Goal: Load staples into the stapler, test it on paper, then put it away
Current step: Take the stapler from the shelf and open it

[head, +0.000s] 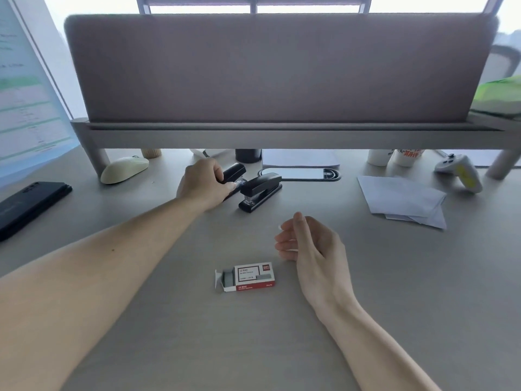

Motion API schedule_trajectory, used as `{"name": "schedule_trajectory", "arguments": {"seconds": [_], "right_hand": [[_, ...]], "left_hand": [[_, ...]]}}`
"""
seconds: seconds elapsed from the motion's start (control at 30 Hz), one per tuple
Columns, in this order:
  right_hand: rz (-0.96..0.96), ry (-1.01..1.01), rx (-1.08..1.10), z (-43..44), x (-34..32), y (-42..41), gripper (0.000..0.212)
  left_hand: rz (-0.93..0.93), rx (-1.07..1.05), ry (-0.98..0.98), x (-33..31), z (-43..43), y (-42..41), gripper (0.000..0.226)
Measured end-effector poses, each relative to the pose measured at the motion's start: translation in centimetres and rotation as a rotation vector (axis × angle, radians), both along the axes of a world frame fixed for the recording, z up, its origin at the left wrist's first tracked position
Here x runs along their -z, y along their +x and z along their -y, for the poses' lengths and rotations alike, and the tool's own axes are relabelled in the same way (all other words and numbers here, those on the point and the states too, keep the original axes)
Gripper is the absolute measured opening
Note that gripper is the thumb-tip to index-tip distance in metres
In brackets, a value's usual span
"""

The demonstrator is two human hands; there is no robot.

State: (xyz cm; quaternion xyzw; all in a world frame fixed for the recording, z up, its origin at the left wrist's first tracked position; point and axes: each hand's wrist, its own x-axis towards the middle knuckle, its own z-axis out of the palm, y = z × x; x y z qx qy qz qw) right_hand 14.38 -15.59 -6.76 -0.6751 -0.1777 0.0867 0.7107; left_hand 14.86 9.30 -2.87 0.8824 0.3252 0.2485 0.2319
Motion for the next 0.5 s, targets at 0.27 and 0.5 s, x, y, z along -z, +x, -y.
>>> {"name": "schedule_trajectory", "arguments": {"seconds": [0.27, 0.5], "right_hand": [[0.025, -0.011, -0.001, 0.1, 0.1, -0.1, 0.044], [0.025, -0.011, -0.008, 0.1, 0.2, 0.0, 0.043]], "left_hand": [[-0.008, 0.277, 0.124, -4.0, 5.2, 1.8, 0.030], [-0.169, 0.179, 0.164, -1.1, 6.0, 2.7, 0.034]]}}
